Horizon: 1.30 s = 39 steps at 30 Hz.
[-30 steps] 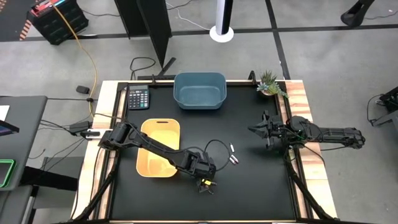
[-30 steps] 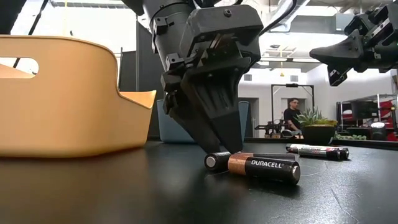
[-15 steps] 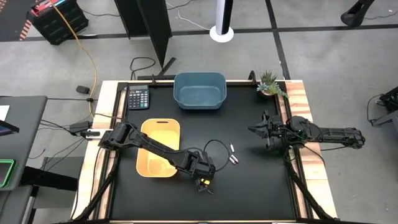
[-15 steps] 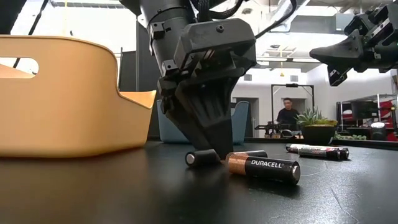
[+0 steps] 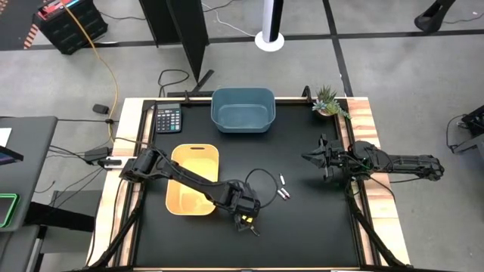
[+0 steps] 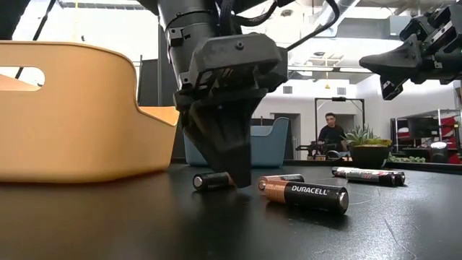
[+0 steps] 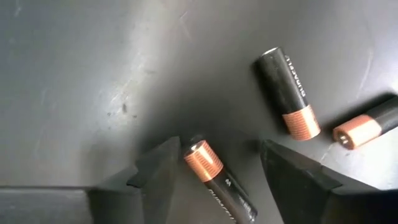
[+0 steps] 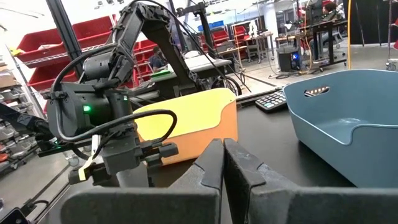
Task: Sort batteries
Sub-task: Put the top black battery into the orange bin
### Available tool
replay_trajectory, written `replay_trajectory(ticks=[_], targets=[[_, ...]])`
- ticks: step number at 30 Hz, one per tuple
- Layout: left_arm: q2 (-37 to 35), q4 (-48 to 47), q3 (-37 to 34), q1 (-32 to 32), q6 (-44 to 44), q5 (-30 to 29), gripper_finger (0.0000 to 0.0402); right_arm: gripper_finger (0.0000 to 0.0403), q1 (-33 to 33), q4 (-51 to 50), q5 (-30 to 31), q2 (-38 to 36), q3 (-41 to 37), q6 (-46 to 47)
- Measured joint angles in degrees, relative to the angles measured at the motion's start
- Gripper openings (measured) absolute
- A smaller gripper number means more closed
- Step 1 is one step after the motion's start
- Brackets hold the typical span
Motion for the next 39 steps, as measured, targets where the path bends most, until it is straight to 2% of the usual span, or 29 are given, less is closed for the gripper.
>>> replay_trajectory(ticks=[12,18,30,39], targets=[[-0.1,-2.2,-0.6,0.1,1.2,-0.2,0.0089,0.0031,0.0,0.0,0.0,0.0,0.0,0.0],[-0.3,-0.5,-3.3,0.1,1.2,0.1,0.0043,0.0031,0.0,0.0,0.0,0.0,0.0,0.0],[-0.1,-0.7,-1.8,0.0,6.9,0.6,0.0042,0.0031,0.0,0.0,0.0,0.0,0.0,0.0],[0.4,-7.0,3.2,1.2,13.4,1.1,0.0042,0.0031,0.0,0.0,0.0,0.0,0.0,0.0]])
